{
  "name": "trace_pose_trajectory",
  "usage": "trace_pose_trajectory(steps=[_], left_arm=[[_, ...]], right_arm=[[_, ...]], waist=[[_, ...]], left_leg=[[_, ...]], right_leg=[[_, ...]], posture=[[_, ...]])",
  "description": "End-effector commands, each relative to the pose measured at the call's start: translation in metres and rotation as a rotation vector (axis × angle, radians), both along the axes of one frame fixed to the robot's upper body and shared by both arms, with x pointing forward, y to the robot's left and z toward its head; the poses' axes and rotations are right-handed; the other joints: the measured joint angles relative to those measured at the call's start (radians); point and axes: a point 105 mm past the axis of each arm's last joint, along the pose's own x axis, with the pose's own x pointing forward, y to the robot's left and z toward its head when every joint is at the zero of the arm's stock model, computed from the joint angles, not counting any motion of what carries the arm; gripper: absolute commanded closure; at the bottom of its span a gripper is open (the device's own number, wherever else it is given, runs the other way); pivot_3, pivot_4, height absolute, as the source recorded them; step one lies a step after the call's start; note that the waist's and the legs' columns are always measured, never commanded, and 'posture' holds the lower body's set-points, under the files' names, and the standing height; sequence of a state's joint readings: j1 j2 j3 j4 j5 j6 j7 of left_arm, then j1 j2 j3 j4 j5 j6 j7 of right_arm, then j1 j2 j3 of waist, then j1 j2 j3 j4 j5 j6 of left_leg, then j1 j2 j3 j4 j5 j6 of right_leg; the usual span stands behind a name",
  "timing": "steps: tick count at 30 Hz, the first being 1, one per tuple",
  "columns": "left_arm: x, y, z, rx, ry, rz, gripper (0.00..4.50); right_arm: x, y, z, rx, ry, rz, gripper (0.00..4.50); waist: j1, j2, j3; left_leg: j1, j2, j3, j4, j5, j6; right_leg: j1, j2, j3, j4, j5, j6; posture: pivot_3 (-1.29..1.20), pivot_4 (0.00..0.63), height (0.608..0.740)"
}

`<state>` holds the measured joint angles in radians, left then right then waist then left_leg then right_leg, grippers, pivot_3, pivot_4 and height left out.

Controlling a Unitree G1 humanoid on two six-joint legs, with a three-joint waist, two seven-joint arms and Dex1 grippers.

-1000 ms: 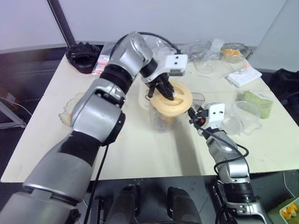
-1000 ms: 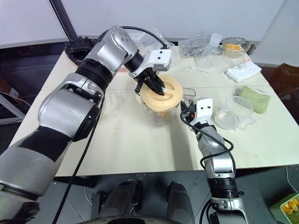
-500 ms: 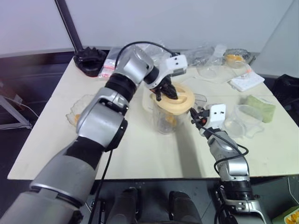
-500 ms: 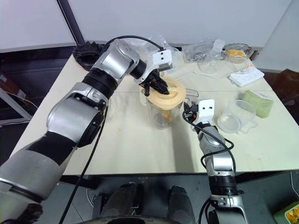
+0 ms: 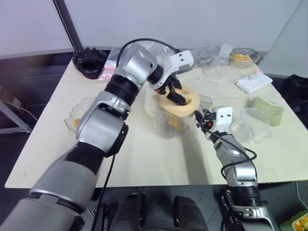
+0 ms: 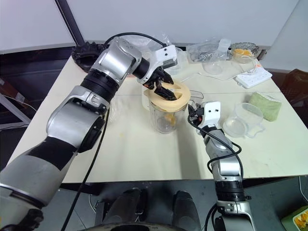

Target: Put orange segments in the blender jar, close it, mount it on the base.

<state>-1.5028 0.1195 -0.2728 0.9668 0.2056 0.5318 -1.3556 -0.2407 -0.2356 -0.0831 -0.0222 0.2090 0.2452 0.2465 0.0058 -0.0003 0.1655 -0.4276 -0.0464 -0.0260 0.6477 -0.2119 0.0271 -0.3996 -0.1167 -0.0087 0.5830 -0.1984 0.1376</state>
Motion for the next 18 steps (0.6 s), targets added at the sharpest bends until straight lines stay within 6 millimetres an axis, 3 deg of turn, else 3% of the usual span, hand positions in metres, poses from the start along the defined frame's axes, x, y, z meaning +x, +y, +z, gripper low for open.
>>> trace_pose_trajectory(steps=[1,3,4,7,10,13,16,18], left_arm=[[-0.025,-0.023,0.103,-0.276,-0.082,-0.040,0.39],[-0.034,-0.020,0.140,-0.398,-0.129,-0.041,0.39],[-0.034,-0.017,0.152,-0.444,-0.169,-0.029,0.39],[-0.024,0.006,0.162,-0.502,-0.247,0.059,0.39],[-0.010,0.037,0.150,-0.535,-0.284,0.165,0.39],[-0.003,0.078,0.119,-0.505,-0.376,0.242,0.39],[-0.021,0.115,0.076,-0.385,-0.467,0.175,0.39],[-0.038,0.129,0.060,-0.375,-0.480,0.137,0.39]], right_arm=[[-0.004,0.014,0.017,-0.033,-0.067,0.079,3.59],[-0.004,0.011,0.017,-0.037,-0.060,0.068,3.59],[-0.004,0.010,0.017,-0.038,-0.059,0.064,3.59],[-0.004,0.006,0.021,-0.043,-0.061,0.047,3.59],[-0.004,-0.004,0.029,-0.053,-0.066,0.011,3.59],[-0.002,-0.014,0.051,-0.040,-0.102,-0.029,3.59],[0.001,-0.024,0.079,-0.033,-0.151,-0.078,3.59],[0.004,-0.035,0.095,-0.045,-0.170,-0.128,3.59]], waist=[[-0.002,-0.002,0.009],[-0.004,-0.005,0.015],[-0.010,-0.005,0.015],[-0.021,-0.002,0.014],[-0.022,0.002,0.015],[-0.024,0.003,0.018],[-0.027,0.003,0.019],[-0.018,0.000,0.021]], left_leg=[[-0.001,0.000,0.001,0.000,0.000,0.001],[-0.022,0.000,0.002,0.006,0.002,0.000],[-0.024,-0.001,0.003,0.006,0.002,-0.001],[-0.016,-0.001,0.006,-0.001,0.002,-0.001],[-0.012,0.000,0.006,-0.002,0.002,-0.001],[-0.012,0.000,0.006,0.001,0.005,-0.005],[-0.013,0.000,0.007,0.001,0.008,-0.009],[-0.016,0.000,0.008,0.000,0.008,-0.010]], right_leg=[[-0.002,0.000,0.001,0.001,-0.001,0.001],[-0.025,0.001,0.003,0.013,0.001,0.005],[-0.028,0.001,0.003,0.015,0.001,0.005],[-0.025,0.000,0.005,0.015,-0.001,0.006],[-0.024,0.000,0.006,0.019,-0.003,0.004],[-0.025,0.001,0.006,0.024,-0.004,0.003],[-0.030,0.001,0.009,0.029,-0.003,0.001],[-0.033,0.001,0.011,0.031,-0.002,0.000]], posture=[[0.00,0.150,0.740],[0.00,0.150,0.740],[0.00,0.150,0.740],[0.00,0.150,0.740],[0.00,0.150,0.740],[0.00,0.150,0.740],[0.00,0.150,0.740],[0.00,0.150,0.740]])
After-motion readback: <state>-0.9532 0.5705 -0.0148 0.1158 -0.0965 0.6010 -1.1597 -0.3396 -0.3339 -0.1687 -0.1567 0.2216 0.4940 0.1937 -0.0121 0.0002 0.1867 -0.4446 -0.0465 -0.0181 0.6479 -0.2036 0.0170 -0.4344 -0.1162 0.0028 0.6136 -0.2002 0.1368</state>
